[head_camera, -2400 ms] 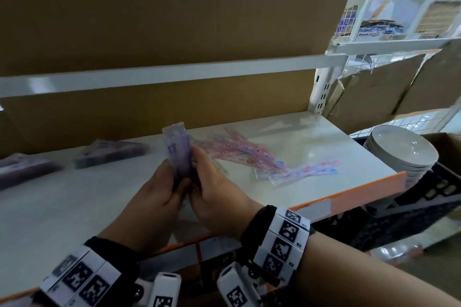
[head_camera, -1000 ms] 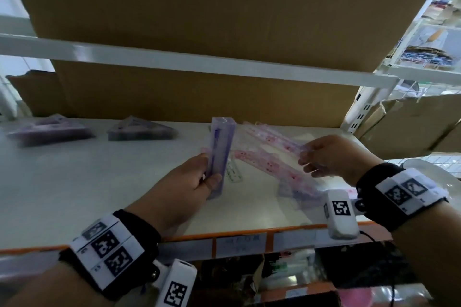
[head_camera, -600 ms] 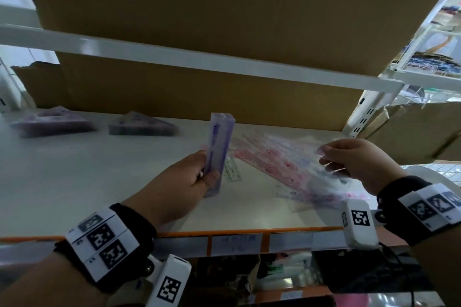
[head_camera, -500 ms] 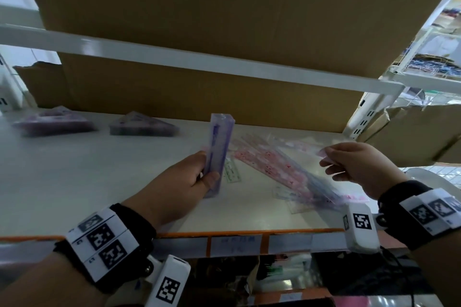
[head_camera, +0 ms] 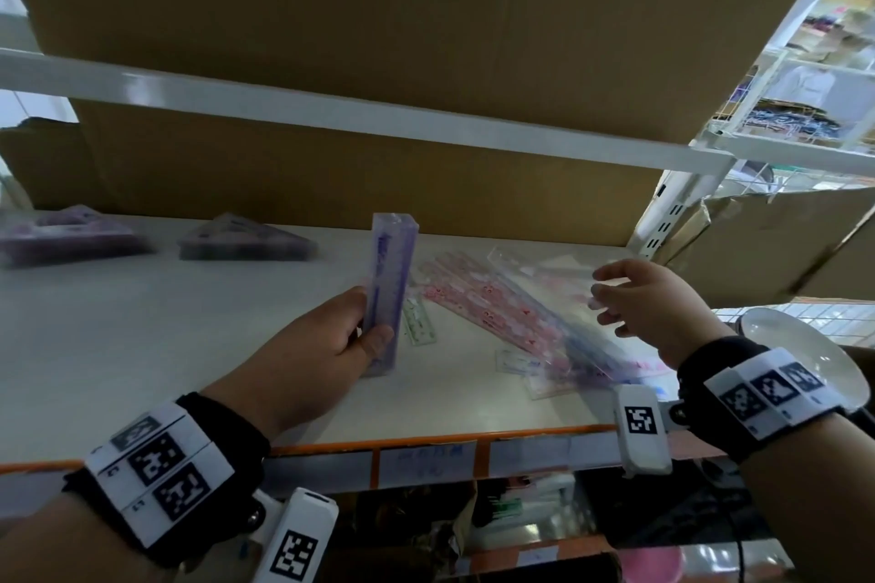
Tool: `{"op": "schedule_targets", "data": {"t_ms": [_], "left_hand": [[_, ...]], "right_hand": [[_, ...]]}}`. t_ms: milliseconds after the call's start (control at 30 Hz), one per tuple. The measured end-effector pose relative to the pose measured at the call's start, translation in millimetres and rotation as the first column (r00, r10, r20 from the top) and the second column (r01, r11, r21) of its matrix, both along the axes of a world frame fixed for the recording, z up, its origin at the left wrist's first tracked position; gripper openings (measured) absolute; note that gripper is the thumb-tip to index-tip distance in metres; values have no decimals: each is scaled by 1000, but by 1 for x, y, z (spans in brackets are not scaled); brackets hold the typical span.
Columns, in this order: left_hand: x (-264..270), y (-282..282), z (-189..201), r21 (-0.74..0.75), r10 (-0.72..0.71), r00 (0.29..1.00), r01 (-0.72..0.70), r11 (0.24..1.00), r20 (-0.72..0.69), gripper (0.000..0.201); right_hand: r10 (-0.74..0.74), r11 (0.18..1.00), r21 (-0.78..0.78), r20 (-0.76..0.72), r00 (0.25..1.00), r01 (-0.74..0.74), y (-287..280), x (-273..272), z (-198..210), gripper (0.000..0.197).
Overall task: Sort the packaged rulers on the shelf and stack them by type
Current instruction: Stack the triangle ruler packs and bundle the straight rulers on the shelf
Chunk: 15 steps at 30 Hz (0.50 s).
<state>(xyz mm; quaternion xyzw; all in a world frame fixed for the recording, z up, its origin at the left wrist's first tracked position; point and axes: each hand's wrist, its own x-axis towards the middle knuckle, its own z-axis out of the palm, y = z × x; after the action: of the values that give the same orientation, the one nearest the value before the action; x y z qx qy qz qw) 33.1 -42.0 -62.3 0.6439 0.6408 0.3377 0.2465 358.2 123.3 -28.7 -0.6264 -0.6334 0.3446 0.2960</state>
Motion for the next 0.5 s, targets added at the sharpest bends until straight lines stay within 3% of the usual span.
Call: {"op": "schedule_targets", "data": {"t_ms": [100, 233, 333, 400, 500], "left_hand": [[-1, 0, 1, -7, 2, 1000, -2, 1000, -18, 26], [0, 1, 0, 7, -4, 1000, 4, 1000, -22, 26], [-1, 1, -1, 10, -1, 1000, 1, 1000, -12, 23], [-1, 0, -1, 5, -2, 1000, 2, 1000, -4, 22], [-1, -1, -1, 9, -2, 1000, 2, 1000, -14, 22]], "right_hand": [[-10, 999, 40, 226, 974, 1, 3, 4, -3, 19], [33, 992, 89, 506, 862, -90, -4, 4, 2, 22], [223, 972, -111, 714, 663, -207, -16, -3, 3, 30], [225, 969, -115, 781, 583, -219, -23, -5, 1, 31], [90, 977, 61, 751, 654, -204, -35, -12, 8, 28]]}}
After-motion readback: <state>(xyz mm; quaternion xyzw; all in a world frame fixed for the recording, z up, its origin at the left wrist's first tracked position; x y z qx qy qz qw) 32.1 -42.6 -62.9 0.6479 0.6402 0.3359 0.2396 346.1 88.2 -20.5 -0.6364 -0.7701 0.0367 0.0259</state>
